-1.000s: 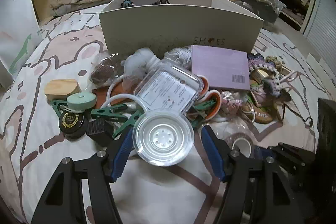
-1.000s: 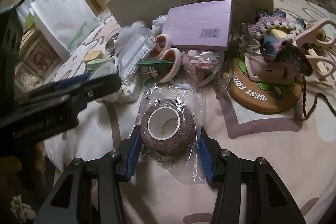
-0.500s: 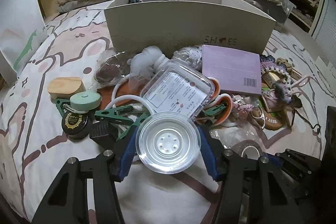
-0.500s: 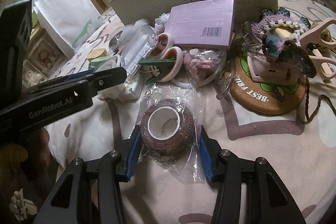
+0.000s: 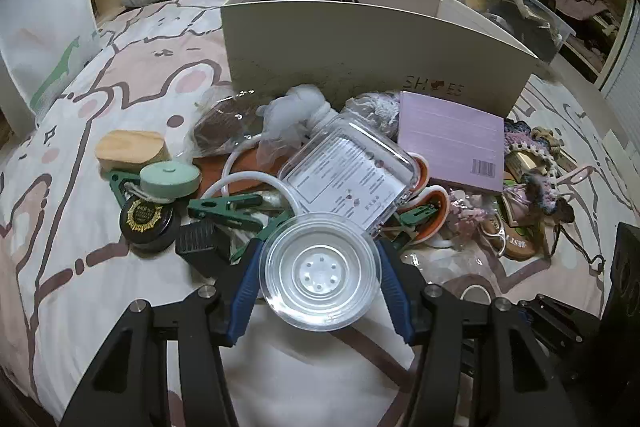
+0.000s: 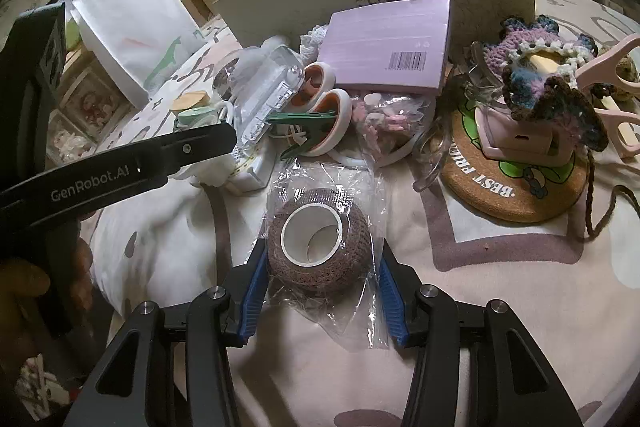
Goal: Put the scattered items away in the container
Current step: 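Close the left tool on the clear round lid while the right tool grips the bagged tape roll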
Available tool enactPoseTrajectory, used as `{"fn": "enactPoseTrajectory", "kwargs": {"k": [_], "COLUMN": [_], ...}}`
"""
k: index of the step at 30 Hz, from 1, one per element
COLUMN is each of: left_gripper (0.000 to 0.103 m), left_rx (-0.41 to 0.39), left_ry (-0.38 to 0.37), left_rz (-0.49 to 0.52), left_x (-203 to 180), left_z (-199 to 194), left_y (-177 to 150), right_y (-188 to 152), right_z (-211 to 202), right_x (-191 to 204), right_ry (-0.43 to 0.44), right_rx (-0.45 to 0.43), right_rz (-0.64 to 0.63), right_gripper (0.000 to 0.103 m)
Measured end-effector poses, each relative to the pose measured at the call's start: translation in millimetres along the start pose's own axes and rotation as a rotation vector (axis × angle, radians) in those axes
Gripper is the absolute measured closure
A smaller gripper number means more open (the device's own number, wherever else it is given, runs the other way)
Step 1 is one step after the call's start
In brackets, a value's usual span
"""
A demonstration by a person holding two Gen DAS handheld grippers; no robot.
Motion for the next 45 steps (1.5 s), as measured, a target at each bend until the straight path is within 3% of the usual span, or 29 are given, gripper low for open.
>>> {"fn": "enactPoseTrajectory", "kwargs": {"k": [22, 28, 34, 36, 40, 45], "left_gripper": [0.051, 0.051, 0.05, 0.05, 0.049, 0.049], "left_rx": [-0.029, -0.022, 0.01, 0.017, 0.016, 0.016], "left_ry": [-0.003, -0.005, -0.016, -0.018, -0.026, -0.035], "left_rz": [-0.055, -0.025, 0.052, 0.075, 0.063, 0.059], "left_x": [8, 7, 6, 5, 7, 7], "left_z": [-17, -24, -25, -23, -20, -23], "left_y": [-33, -38, -43, -43, -42, -42], "right_y": [-3, 0, -9, -10, -7, 0], "right_z": [-3, -12, -27, -29, -28, -17], "right_x": [2, 1, -3, -4, 1, 11], "right_ry": [-0.005, -0.021, -0.101, -0.101, -0.113, -0.151], "right_rx": [-0.034, 0.012, 0.037, 0.032, 0.033, 0.057], "right_rz": [-0.025, 0.0, -0.073, -0.068, -0.063, -0.102], "right_gripper": [0.052, 0.052, 0.052, 0.05, 0.033, 0.033]}}
Point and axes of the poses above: each gripper's, at about its wrist camera, not at the fingertips, and z roughly the way its jaws point, x to its left, y to its top, the point moved 5 cm from there along z, roughly the way its jaws point, and after that the axes turned 14 degrees about -y, right-handed, at the moved point
